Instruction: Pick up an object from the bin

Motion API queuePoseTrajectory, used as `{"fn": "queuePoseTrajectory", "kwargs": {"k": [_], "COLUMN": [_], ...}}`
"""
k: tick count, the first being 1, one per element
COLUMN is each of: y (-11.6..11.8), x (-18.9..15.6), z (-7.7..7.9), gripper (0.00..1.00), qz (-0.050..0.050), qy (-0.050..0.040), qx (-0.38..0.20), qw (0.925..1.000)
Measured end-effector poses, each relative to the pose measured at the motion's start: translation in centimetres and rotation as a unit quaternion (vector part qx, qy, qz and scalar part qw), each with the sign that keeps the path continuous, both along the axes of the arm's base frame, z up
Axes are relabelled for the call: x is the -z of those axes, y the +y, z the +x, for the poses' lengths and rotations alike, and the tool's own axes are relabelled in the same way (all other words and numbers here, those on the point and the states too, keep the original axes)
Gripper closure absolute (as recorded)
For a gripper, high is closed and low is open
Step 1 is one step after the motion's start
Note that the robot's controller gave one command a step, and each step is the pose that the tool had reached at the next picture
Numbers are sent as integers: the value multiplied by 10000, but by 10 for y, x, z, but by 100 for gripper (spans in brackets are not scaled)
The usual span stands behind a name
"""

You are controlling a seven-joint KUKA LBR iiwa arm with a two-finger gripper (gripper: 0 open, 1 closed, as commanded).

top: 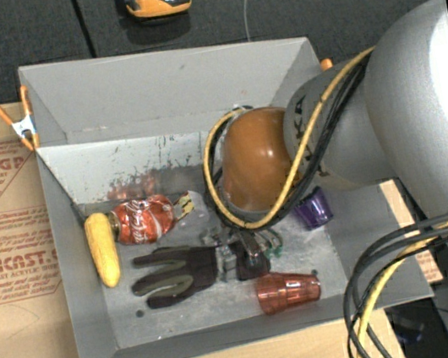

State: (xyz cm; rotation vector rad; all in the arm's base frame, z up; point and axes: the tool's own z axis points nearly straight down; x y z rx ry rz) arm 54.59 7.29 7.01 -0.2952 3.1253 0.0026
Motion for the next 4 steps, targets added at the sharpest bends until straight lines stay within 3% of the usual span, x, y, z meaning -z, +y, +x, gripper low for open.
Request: {"fn": "queuePoseTrajectory", "kwargs": {"k": [1, 2, 3, 4], "y": [0, 15, 15, 23], "x": [-1, -45, -45, -164], "z": [0, -33, -33, -36], "gripper": [100, 100, 100, 100], "qz": [0, -2, -2, -3], "qy": [4, 9, 10, -3], "qx": [-1, -1642, -1642, -1614], "qw": [10000, 9864, 9864, 9869]}}
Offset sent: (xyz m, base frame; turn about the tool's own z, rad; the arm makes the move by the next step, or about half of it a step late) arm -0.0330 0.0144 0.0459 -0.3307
